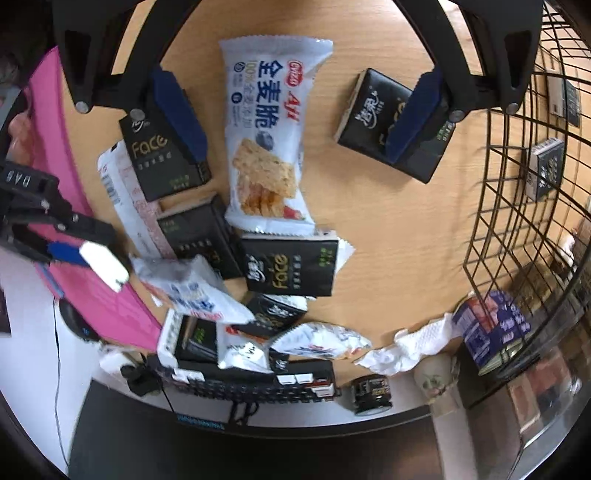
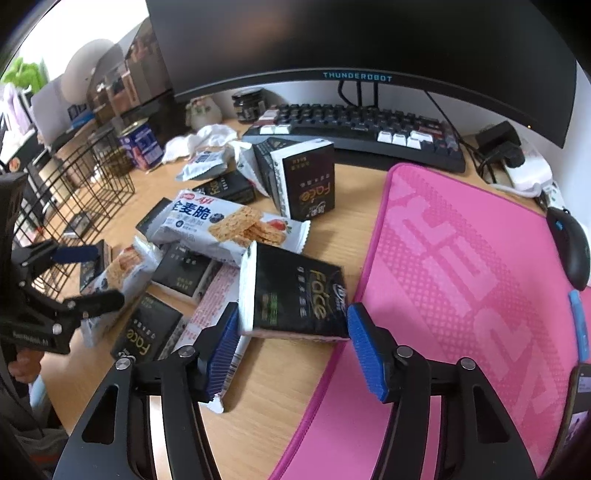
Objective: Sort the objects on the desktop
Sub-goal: 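Grasp a white Aji snack bar with the left tool while the right tool grasps a Face pack, then carry both held items over the wire basket and open both tools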
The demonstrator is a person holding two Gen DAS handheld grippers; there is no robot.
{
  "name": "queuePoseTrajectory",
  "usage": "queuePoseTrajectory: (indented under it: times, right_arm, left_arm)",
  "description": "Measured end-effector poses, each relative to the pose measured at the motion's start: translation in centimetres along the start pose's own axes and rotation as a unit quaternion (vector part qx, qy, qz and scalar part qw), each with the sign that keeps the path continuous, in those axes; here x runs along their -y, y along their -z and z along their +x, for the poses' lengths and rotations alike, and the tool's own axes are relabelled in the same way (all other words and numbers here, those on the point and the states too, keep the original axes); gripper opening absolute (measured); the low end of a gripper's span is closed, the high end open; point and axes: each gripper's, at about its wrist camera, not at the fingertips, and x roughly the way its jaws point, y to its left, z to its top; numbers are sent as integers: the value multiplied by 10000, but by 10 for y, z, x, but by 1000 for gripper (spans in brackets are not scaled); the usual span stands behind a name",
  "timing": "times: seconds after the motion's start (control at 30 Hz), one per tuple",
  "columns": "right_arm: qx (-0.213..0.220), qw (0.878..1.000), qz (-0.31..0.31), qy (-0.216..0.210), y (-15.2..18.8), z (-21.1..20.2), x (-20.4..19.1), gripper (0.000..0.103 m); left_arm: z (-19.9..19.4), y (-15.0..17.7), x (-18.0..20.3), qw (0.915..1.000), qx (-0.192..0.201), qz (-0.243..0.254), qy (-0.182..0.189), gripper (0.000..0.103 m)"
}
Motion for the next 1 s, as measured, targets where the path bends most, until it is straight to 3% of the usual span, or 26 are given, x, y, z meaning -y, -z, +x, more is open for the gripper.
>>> queuePoseTrajectory:
  times: [0.1,0.17,0.23,0.47,0.53,0.63,0.77,1.0]
  right_arm:
    - [-26,10000,56,74,-1,5,2,71]
    - [-58,9999,108,64,-2,9,5,74]
    - [-88,9998,170,16,-3,13,6,74]
    - [-26,9997,244,-3,-8,20,6,74]
    - [13,9995,279,-115,-8,19,8,63]
    - [19,10000,74,-15,-7,17,0,61]
    - [101,9996,-133,228,-6,11,-10,60]
    - [341,9992,-138,179,-14,-17,-17,60]
  left_arm:
    - [1,1,7,9998,23,177,-76,88]
    - [2,-1,12,9987,81,361,-345,61]
    - [7,-3,14,9991,-84,402,-146,41]
    - [11,-5,19,9988,-88,476,-87,38]
    - [10,-5,18,9989,-88,448,-48,38]
    - [7,-6,16,9991,-66,431,0,38]
    - [-6,-11,15,9991,96,420,9,38]
    - [-39,-23,10,9980,464,420,-19,38]
